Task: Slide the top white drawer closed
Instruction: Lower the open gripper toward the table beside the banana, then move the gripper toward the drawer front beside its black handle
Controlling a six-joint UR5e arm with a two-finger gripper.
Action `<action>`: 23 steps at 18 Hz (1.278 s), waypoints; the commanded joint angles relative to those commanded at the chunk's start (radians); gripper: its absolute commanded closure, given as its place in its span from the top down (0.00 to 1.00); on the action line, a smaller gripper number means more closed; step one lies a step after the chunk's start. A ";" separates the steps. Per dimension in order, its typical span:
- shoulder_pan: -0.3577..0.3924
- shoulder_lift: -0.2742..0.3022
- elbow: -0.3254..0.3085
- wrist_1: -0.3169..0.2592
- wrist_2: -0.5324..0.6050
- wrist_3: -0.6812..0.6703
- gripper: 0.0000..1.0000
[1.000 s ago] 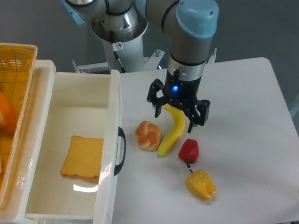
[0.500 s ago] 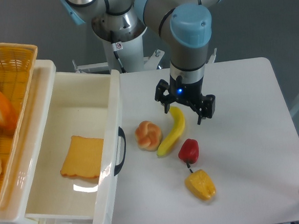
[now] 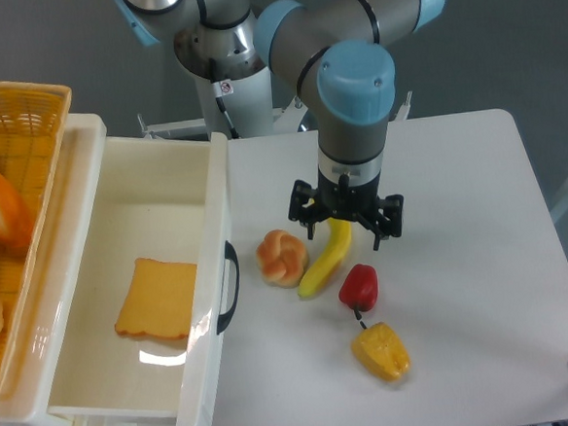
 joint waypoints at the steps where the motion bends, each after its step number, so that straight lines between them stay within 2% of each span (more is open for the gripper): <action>1: -0.005 -0.011 0.008 0.000 0.000 0.000 1.00; 11: -0.061 -0.137 0.074 0.005 -0.028 -0.009 1.00; 15: -0.064 -0.149 0.074 0.006 -0.097 -0.046 1.00; 23: -0.069 -0.163 0.074 0.006 -0.153 -0.086 1.00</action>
